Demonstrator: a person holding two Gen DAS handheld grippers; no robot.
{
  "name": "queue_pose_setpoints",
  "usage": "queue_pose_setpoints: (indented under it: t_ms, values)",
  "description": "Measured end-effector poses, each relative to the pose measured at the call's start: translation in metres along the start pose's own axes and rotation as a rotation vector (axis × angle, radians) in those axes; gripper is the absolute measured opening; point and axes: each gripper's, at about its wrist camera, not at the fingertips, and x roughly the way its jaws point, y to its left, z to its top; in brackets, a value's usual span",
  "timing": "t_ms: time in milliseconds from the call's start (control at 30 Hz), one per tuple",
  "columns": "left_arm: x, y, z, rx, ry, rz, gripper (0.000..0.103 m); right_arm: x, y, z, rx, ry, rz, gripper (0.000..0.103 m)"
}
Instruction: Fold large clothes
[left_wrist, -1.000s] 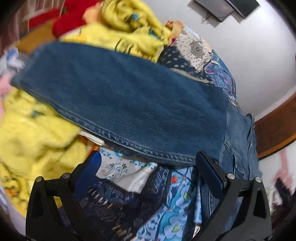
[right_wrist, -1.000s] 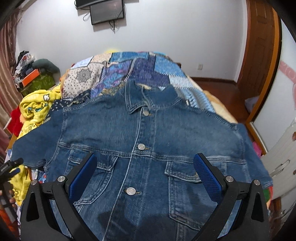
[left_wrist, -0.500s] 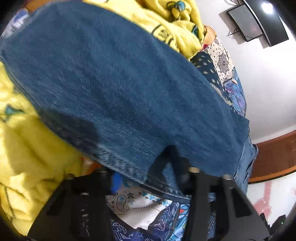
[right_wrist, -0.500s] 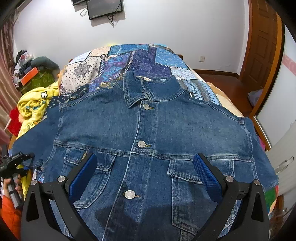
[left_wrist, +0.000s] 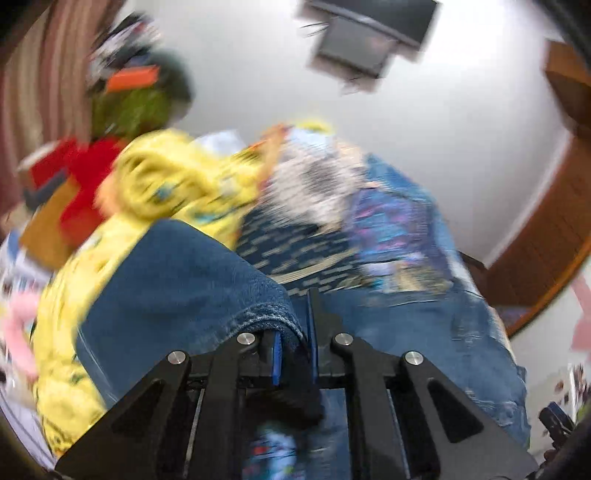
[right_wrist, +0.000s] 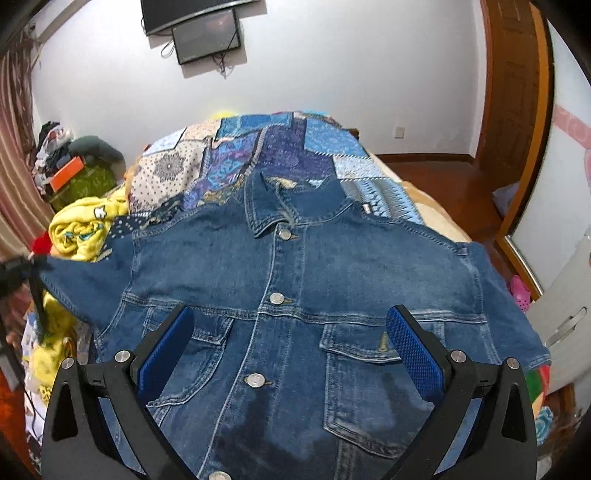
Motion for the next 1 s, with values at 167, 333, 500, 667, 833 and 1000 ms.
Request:
queue_pose_setpoints:
  t_ms: [167, 333, 500, 667, 833, 1000]
  values:
    - [0.012, -0.096, -0.017, 0.165, 0.068, -0.170, 0.010, -0.015, -0.019, -0.001, 0.040, -0.026, 0.012, 0.103]
    - [0.045, -0.174, -0.083, 0.316, 0.267, -0.260, 0.007, -0.025, -0.038, -0.002, 0.077, -0.051, 0.002, 0.103]
    - [0.075, -0.207, -0.156, 0.392, 0.460, -0.256, 0.007, -0.030, -0.055, -0.006, 0.099, -0.055, -0.007, 0.103]
    - [0.081, -0.194, -0.176, 0.348, 0.520, -0.222, 0.016, -0.035, -0.069, -0.012, 0.122, -0.047, -0.001, 0.103]
    - [0.054, -0.181, -0.166, 0.251, 0.492, -0.226, 0.059, -0.037, -0.072, -0.016, 0.125, -0.041, -0.005, 0.103]
    - [0.025, -0.136, -0.132, 0.149, 0.397, -0.183, 0.073, -0.040, -0.069, -0.018, 0.102, -0.045, -0.007, 0.103]
